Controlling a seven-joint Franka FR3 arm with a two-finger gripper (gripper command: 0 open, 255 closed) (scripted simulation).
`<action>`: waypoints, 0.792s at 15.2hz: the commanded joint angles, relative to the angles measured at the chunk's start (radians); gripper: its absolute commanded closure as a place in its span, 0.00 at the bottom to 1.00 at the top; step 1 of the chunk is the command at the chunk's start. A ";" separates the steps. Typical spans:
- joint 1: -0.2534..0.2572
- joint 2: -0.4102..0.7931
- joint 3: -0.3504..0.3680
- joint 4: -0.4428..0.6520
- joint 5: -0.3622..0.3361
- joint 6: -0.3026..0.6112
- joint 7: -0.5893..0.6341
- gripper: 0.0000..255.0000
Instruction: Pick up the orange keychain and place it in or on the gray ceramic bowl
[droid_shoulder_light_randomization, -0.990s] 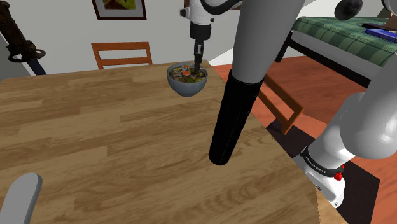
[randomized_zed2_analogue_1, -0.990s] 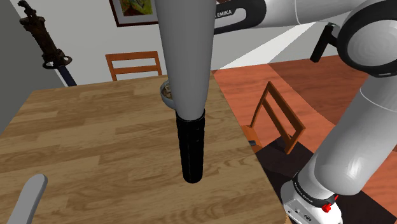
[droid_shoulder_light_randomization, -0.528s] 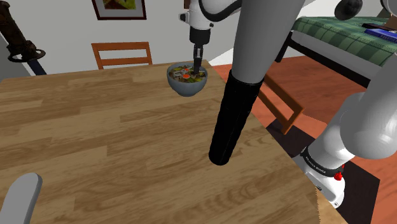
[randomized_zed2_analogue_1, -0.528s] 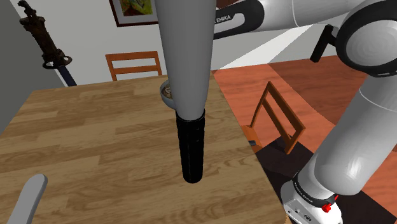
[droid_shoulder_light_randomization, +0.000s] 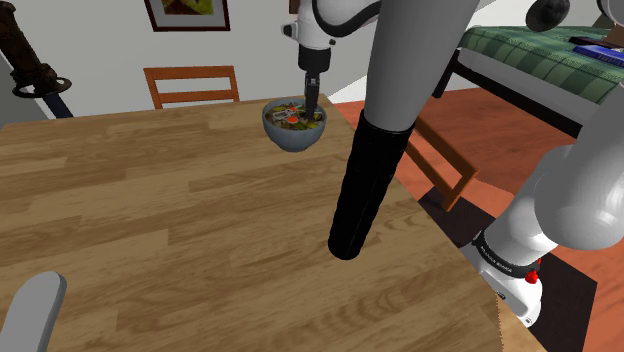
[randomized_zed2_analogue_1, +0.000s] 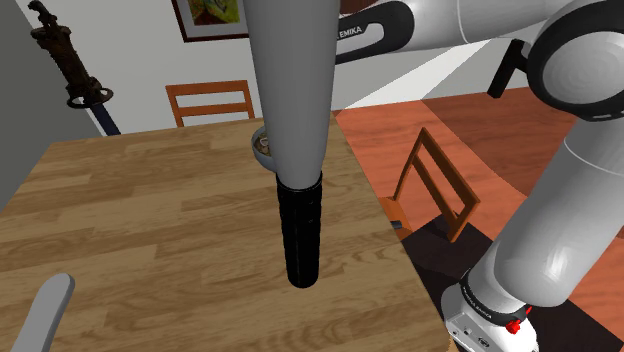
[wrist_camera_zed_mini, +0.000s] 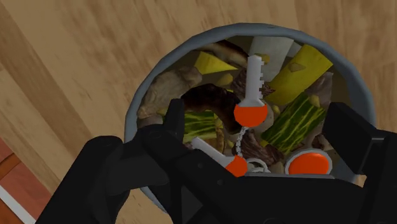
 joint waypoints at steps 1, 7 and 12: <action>0.000 0.004 0.000 0.006 0.000 -0.002 0.001 0.00; 0.000 -0.016 0.000 0.109 0.002 -0.125 -0.001 0.00; 0.000 -0.016 0.000 0.109 0.002 -0.125 -0.001 0.00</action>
